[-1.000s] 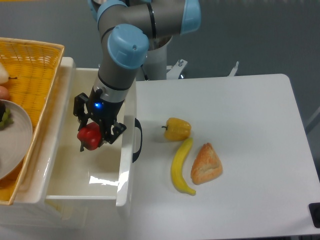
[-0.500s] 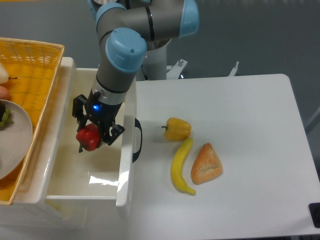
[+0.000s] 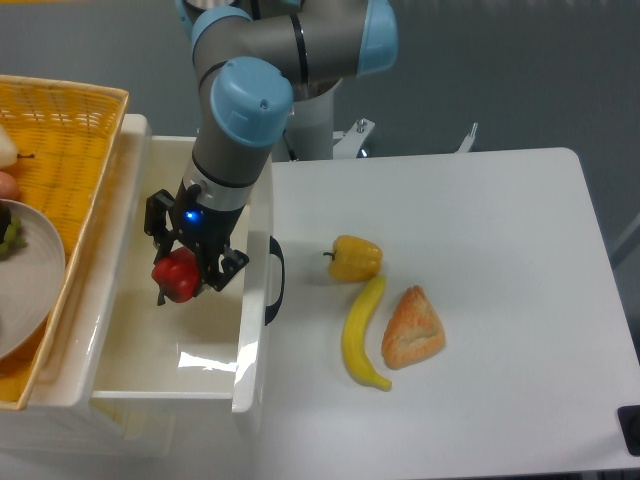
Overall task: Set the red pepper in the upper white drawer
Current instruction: 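Lower the red pepper into the drawer and hold it steady, then open the gripper to release the red pepper onto the drawer floor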
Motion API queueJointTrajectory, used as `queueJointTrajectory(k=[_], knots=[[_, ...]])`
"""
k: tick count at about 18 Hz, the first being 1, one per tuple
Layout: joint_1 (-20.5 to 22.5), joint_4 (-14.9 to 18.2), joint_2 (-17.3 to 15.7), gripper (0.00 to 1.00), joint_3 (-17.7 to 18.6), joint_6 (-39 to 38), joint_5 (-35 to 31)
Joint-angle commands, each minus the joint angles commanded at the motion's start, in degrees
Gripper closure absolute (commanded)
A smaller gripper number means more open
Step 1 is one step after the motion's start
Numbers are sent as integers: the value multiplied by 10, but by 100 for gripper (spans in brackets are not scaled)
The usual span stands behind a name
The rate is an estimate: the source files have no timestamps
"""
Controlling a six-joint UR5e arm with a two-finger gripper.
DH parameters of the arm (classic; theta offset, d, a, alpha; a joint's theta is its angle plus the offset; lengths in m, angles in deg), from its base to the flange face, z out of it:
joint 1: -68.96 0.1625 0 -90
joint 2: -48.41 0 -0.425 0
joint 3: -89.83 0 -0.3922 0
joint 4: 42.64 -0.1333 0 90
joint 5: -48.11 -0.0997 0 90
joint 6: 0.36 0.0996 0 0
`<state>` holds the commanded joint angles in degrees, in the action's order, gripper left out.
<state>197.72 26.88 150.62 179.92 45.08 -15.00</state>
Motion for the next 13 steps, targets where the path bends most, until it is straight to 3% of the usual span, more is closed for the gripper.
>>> queueJointTrajectory(k=[6, 8, 13], knots=[[0, 0, -1, 39, -2, 1, -1], [-2, 0, -1, 31, -2, 1, -1], [-3, -1, -2, 25, -2, 1, -1]])
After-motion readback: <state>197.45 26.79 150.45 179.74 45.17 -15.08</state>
